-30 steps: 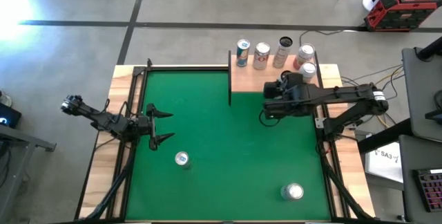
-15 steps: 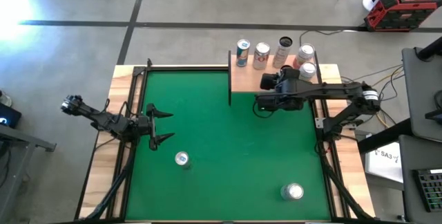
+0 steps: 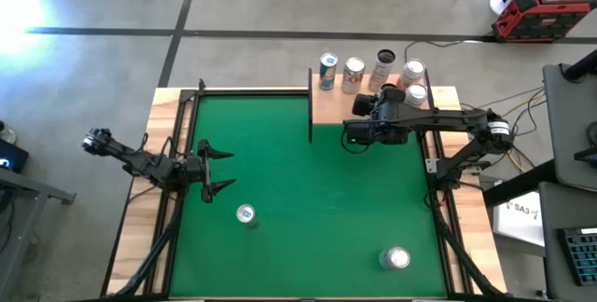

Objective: Place canned beverage on shelf
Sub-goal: Put the white-yellow soda can on the shelf aligned with the other white-yellow soda can

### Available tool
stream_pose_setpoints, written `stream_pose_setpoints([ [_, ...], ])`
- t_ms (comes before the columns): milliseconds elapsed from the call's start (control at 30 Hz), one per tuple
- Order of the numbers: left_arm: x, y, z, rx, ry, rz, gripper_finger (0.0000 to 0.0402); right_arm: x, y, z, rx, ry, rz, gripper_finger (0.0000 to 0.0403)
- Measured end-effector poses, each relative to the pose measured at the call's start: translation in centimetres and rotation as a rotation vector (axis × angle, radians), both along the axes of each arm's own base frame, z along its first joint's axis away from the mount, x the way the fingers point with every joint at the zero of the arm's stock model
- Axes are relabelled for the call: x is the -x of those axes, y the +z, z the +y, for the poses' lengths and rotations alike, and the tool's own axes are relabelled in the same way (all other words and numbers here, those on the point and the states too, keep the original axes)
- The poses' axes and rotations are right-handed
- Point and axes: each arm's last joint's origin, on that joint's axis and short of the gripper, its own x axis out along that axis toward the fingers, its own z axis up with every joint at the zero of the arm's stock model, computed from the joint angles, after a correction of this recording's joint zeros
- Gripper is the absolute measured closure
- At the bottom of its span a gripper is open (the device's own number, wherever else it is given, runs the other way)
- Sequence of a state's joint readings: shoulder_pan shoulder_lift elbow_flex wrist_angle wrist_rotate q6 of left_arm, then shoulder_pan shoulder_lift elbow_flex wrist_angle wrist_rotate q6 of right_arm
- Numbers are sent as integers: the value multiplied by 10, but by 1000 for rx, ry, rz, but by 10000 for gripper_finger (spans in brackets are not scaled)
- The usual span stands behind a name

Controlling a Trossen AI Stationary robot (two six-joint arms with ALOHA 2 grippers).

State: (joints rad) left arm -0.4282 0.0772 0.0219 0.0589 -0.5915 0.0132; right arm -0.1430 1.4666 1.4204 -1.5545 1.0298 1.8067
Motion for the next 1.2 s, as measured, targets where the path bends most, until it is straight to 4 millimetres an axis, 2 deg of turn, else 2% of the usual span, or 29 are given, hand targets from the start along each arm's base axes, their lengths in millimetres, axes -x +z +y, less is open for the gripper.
stream_pose_setpoints([
  [233, 0, 0, 0, 0, 0, 0, 41, 0, 0, -3, 7, -4, 12, 120],
  [633, 0, 0, 0, 0, 0, 0, 41, -1, -3, -3, -33, -11, 12, 28],
  [867, 0, 0, 0, 0, 0, 0, 41, -1, -6, 0, -173, -27, -10, 23],
  [1200, 0, 0, 0, 0, 0, 0, 41, -3, -7, 0, -195, -38, -46, 23],
])
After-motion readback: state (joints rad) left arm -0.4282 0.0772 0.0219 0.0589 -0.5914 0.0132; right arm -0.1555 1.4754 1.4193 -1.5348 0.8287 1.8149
